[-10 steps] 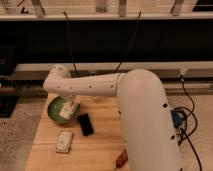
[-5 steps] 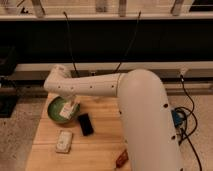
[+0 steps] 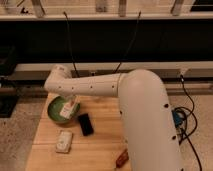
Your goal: Place the bottle in the ceramic bowl
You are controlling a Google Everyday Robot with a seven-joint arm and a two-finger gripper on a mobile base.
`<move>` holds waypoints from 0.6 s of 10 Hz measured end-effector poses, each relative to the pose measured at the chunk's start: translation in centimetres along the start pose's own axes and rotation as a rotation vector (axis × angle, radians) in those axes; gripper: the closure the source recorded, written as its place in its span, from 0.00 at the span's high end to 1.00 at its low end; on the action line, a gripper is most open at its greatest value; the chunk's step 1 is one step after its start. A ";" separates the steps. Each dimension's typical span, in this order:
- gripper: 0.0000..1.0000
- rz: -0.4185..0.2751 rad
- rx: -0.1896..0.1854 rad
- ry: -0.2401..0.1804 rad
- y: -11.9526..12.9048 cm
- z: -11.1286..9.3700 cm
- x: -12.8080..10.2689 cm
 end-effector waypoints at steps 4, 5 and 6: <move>0.20 -0.010 0.008 0.001 -0.1 0.0 0.0; 0.20 -0.013 0.010 0.001 -0.1 0.1 0.0; 0.24 -0.016 0.012 0.001 -0.1 0.1 0.0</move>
